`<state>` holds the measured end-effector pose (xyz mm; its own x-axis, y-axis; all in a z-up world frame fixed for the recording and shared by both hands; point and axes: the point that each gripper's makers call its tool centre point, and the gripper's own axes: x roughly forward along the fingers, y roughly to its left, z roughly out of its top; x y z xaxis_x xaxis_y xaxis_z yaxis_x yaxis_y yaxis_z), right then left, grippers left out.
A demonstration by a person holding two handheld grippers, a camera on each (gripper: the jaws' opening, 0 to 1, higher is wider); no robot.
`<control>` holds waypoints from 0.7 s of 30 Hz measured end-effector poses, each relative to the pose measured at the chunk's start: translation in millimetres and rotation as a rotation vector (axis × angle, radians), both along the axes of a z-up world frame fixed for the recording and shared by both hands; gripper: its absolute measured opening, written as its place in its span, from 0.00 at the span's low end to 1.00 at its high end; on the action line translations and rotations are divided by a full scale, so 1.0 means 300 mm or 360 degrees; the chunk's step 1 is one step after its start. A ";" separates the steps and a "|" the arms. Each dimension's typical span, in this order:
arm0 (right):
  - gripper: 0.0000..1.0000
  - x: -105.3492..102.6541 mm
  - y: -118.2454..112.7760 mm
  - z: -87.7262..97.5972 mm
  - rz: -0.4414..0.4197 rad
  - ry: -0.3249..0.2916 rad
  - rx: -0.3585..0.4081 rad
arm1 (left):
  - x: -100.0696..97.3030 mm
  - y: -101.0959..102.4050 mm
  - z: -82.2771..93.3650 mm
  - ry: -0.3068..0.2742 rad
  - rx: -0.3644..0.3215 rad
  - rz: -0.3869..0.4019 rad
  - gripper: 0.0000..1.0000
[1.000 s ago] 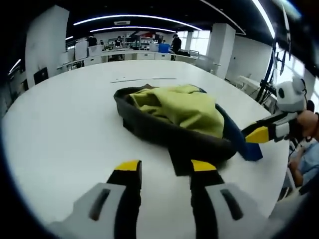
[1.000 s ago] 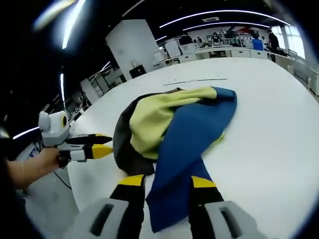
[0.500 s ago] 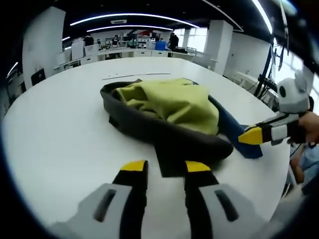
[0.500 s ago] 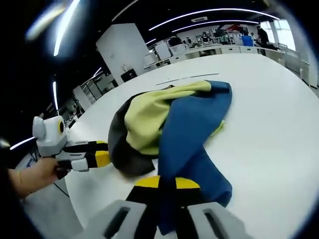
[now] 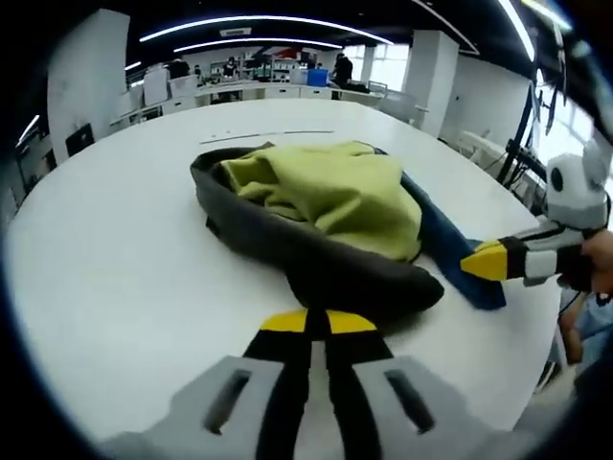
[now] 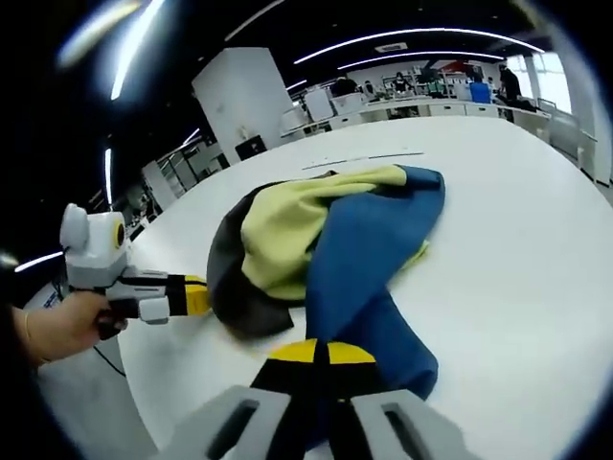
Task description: Fold the garment on the visible template until the final outline fits inside the template.
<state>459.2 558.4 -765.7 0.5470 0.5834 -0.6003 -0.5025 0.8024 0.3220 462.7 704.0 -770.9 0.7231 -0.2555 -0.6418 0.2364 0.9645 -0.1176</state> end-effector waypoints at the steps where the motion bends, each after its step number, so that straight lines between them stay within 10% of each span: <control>1: 0.00 0.005 -0.008 0.002 -0.0010 -0.0003 -0.0008 | 0.001 -0.001 0.000 0.0006 0.0005 0.0002 0.00; 13: 0.00 0.023 -0.099 0.046 0.0030 -0.0077 -0.0180 | -0.032 0.068 0.049 0.0014 0.0006 0.0104 0.00; 21: 0.00 0.041 -0.178 0.095 0.0002 -0.0076 -0.0239 | -0.057 0.228 0.105 0.0008 0.0121 0.0208 0.00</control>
<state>471.5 505.1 -737.2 0.5766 0.4896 -0.6541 -0.5154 0.8391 0.1738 445.6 772.5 -739.4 0.7437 -0.1098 -0.6595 0.1079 0.9932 -0.0437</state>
